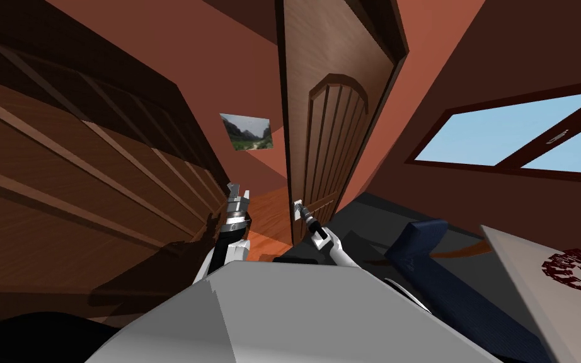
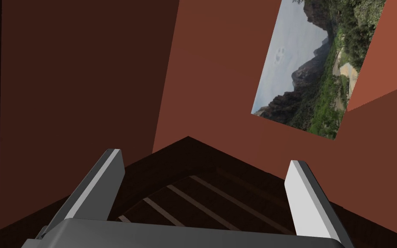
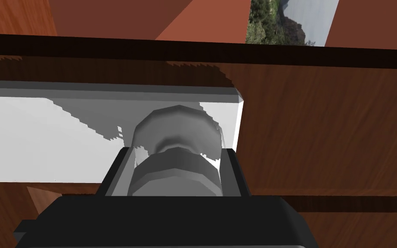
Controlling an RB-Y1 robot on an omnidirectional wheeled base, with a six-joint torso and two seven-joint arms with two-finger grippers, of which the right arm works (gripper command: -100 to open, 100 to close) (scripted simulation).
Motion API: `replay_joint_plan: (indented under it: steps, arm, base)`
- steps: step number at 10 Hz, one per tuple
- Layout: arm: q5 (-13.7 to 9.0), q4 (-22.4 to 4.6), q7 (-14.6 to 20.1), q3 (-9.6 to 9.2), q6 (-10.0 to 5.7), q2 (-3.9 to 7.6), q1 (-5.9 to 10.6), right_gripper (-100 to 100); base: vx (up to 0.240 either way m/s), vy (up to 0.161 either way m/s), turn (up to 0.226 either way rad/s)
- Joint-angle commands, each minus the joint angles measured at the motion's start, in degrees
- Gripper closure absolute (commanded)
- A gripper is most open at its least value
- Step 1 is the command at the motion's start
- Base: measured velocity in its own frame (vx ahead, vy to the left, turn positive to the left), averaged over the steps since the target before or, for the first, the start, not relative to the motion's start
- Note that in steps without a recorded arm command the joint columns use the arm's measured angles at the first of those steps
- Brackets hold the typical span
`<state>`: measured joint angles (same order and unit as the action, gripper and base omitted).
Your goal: Push the door open
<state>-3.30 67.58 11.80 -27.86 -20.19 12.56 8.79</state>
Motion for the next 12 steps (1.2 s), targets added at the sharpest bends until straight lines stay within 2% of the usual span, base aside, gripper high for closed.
replay_joint_plan:
  steps: [1,11,12]
  arm:
    - [-0.63,-1.73,-1.01,2.11,-0.85,-0.33,1.93,100]
    - [-3.25,-14.24,-5.89,9.76,-3.95,-3.6,9.46,100]
    - [-3.25,-14.24,-5.89,9.76,-3.95,-3.6,9.46,100]
  base:
    - [0.139,0.137,-0.03]
    - [0.09,0.11,-0.024]
    - [0.074,0.069,-0.024]
